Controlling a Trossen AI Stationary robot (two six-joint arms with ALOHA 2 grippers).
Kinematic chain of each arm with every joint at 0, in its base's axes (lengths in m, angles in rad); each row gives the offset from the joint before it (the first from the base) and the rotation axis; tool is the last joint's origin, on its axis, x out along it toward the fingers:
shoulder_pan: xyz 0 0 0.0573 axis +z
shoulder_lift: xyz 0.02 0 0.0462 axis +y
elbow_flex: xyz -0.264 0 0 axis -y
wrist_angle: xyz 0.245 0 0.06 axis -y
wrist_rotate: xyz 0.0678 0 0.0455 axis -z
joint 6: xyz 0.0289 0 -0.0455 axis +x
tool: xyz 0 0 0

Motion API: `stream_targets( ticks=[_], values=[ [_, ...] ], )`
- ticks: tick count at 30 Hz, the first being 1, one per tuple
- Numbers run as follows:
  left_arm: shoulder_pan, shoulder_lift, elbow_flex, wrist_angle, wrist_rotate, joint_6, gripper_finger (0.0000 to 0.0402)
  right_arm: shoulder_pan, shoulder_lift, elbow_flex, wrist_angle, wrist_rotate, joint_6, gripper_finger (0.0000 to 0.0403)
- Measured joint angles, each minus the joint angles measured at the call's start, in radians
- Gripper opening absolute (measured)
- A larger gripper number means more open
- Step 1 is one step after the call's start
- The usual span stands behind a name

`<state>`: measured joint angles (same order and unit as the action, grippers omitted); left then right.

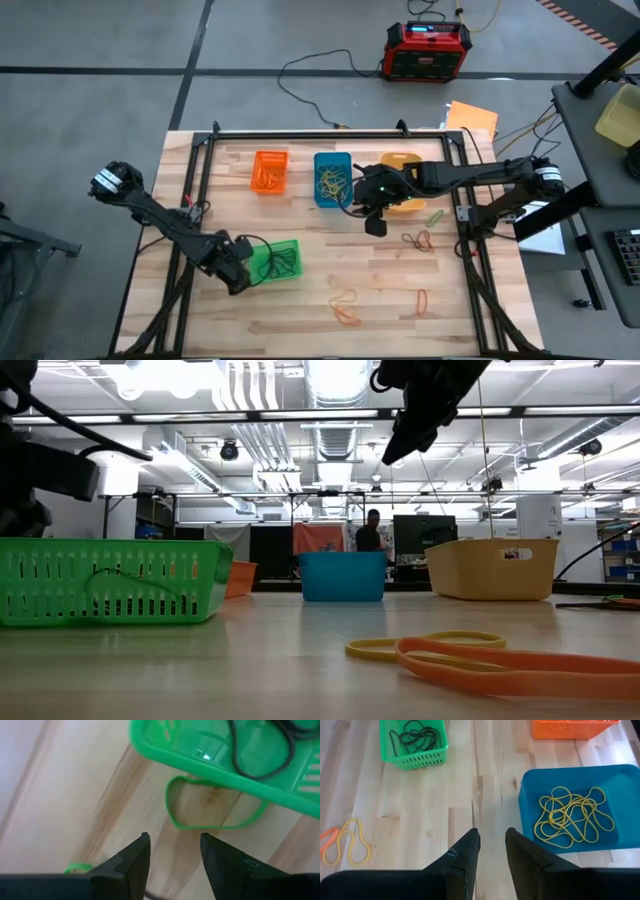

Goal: Sort rubber bands into baskets
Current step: Put the green rubberband into the yellow bin

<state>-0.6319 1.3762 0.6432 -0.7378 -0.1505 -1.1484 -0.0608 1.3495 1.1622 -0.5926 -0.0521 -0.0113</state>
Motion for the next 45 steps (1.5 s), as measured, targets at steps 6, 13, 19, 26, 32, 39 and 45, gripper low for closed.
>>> stream_targets(
  ticks=[6,13,19,26,32,39,45],
  values=[
    [0.0,0.0,-0.02,0.032,0.0,0.059,0.0158,0.0,0.001,0.0,0.0,0.0,0.012,0.0088],
    [-0.003,-0.001,-0.019,0.062,-0.077,0.168,0.0158,0.0,0.001,0.0,0.008,0.0,0.018,0.0093],
    [-0.003,-0.003,-0.064,0.071,-0.09,0.139,0.0158,0.002,0.001,0.0,0.008,0.0,0.028,0.0087],
    [-0.004,-0.006,-0.09,0.102,-0.083,0.118,0.0151,0.002,0.001,0.0,0.008,0.0,0.029,0.0087],
    [-0.01,-0.005,-0.086,0.109,-0.072,0.11,0.0083,0.002,0.001,-0.002,0.009,0.0,0.038,0.0086],
    [-0.014,-0.005,-0.081,0.103,-0.069,0.084,0.0007,0.004,0.001,-0.008,0.023,0.0,0.037,0.008],
    [-0.016,-0.006,-0.019,-0.063,-0.096,0.092,0.0,0.004,0.001,-0.028,0.061,0.0,0.035,0.0086]
  ],
)
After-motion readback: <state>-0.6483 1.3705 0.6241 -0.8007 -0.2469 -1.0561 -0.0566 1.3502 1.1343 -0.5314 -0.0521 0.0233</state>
